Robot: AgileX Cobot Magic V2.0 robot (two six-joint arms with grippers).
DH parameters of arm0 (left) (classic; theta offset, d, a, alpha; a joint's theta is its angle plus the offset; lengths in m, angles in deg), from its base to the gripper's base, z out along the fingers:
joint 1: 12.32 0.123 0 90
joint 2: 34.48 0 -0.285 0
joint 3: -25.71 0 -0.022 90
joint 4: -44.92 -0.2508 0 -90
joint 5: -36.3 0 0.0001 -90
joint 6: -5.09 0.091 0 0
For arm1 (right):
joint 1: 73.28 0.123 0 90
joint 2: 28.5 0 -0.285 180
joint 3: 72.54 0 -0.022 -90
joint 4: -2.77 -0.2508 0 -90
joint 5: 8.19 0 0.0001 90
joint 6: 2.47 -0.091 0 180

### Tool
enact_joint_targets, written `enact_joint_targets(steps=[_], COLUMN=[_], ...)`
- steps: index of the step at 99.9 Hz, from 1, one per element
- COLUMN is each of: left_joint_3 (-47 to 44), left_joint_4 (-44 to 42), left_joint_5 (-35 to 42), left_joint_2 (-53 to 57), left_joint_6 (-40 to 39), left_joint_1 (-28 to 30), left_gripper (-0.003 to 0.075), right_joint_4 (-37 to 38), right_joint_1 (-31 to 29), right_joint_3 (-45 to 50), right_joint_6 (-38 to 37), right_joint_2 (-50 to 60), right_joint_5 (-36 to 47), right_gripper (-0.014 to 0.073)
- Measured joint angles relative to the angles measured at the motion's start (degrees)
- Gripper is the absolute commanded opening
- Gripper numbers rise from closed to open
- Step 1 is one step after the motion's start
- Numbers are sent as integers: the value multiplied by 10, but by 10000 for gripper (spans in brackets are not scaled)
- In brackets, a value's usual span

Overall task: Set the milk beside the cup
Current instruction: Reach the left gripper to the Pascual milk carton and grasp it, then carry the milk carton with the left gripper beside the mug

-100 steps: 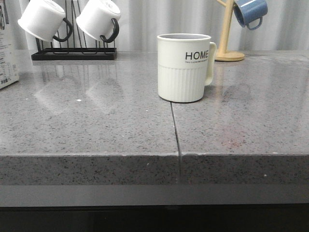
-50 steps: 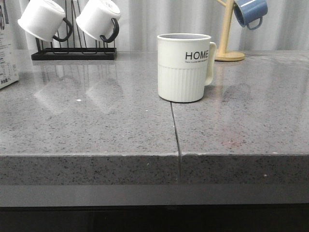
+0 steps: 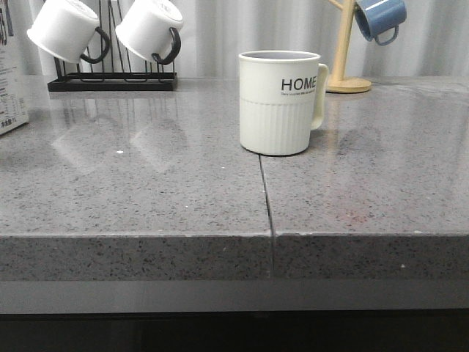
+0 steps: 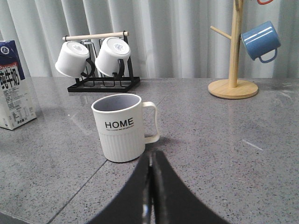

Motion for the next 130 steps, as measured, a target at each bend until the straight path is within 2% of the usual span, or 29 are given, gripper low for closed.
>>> enact_joint_targets(steps=[45,60,72,80,94,111,130], left_joint_3=[71,86,88,88,88,88,88], left_joint_4=[6,7,7,8,8,8,10], left_joint_5=[1,25,52,59,63,63,52], left_joint_2=[-101,-129,-141,-143,-145,-145,-136], left_joint_6=[-1,-1,-1,-1,-1,-1,-1], left_joint_1=[0,0,0,0,0,0,-11], left_gripper=[671,666,575,459,307,228,223], right_joint_4=[0,0,0,0,0,0,0], right_joint_1=[0,0,0,0,0,0,0], right_joint_3=[0,0,0,0,0,0,0], right_joint_6=[0,0,0,0,0,0,0], right_joint_2=[0,0,0,0,0,0,0], right_joint_5=[0,0,0,0,0,0,-1], right_gripper=[-66,-66,-66,-66,-66,-66,-66])
